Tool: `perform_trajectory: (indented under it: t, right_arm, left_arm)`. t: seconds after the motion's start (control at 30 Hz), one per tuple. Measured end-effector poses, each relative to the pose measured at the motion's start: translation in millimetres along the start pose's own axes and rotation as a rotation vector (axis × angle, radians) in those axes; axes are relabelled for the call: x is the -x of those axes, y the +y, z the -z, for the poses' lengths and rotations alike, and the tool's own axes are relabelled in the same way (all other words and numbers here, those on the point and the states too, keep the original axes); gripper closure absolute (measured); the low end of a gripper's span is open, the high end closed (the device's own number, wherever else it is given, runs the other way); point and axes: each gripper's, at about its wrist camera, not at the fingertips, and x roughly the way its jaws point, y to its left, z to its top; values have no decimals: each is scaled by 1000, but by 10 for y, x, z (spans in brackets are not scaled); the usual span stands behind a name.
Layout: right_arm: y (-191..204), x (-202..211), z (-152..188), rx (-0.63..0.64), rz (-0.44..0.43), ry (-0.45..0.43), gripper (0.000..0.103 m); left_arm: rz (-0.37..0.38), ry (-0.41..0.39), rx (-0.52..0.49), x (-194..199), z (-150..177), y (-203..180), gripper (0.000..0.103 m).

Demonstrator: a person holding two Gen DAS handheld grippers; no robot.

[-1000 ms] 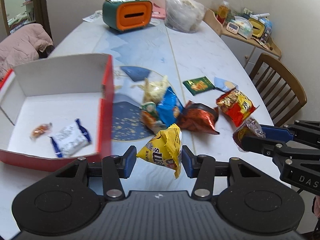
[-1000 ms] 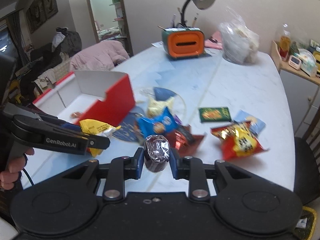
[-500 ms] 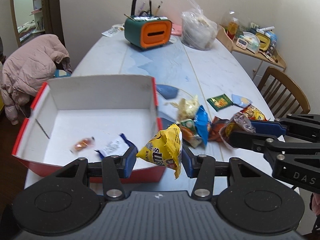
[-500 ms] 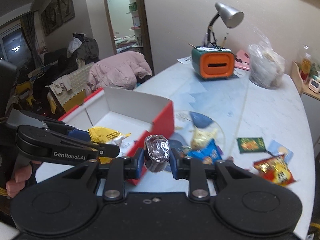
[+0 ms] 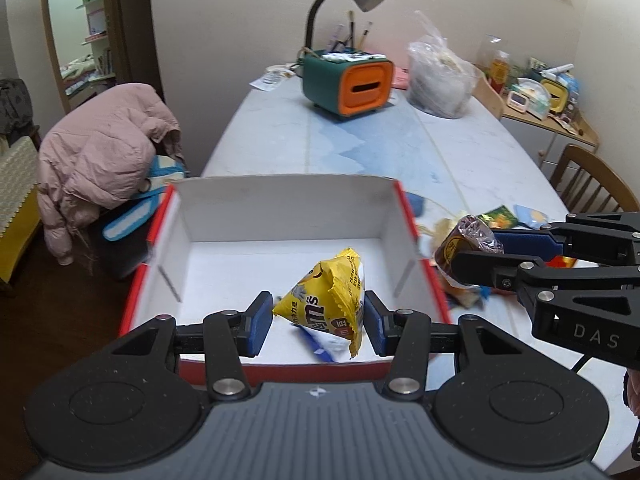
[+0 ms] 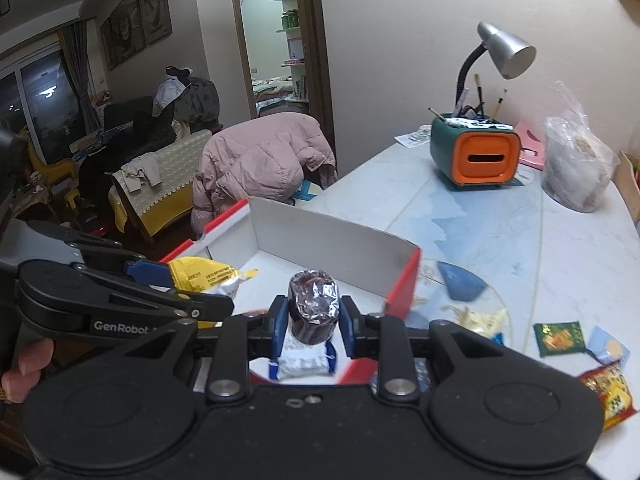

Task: Organize snacks
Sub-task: 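Lift both snacks and carry them over the red-white box, then open both tools to drop the M&M's bag and chocolate into the box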

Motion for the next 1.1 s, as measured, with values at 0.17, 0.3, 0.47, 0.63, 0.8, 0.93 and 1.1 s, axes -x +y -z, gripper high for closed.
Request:
perform_trajectory:
  t: [0.17, 0.3, 0.47, 0.63, 0.8, 0.93, 1.1]
  right_arm:
    - [153, -220, -82, 10, -3, 21, 78]
    - [213, -422, -116, 23, 2, 50, 78]
    - [260, -708, -84, 32, 26, 109, 78]
    - [222, -1008, -23, 31, 57, 177, 78]
    - [215, -1230, 55, 31, 73, 243, 78]
    - [240, -1333, 115, 38, 77, 285, 78]
    - [264, -1398, 169, 46, 79, 318, 78]
  left_arm:
    - [-27, 7, 5, -66, -47, 280, 56]
    - [-46, 34, 4, -187, -85, 458, 56]
    - [-79, 60, -5, -391, -135, 636, 56]
    - [-98, 123, -17, -678, -161, 745, 56]
    - [-93, 196, -27, -938, -175, 769, 56]
    - [-85, 248, -46, -1109, -139, 743, 56]
    - [-93, 282, -75, -1256, -76, 663, 55]
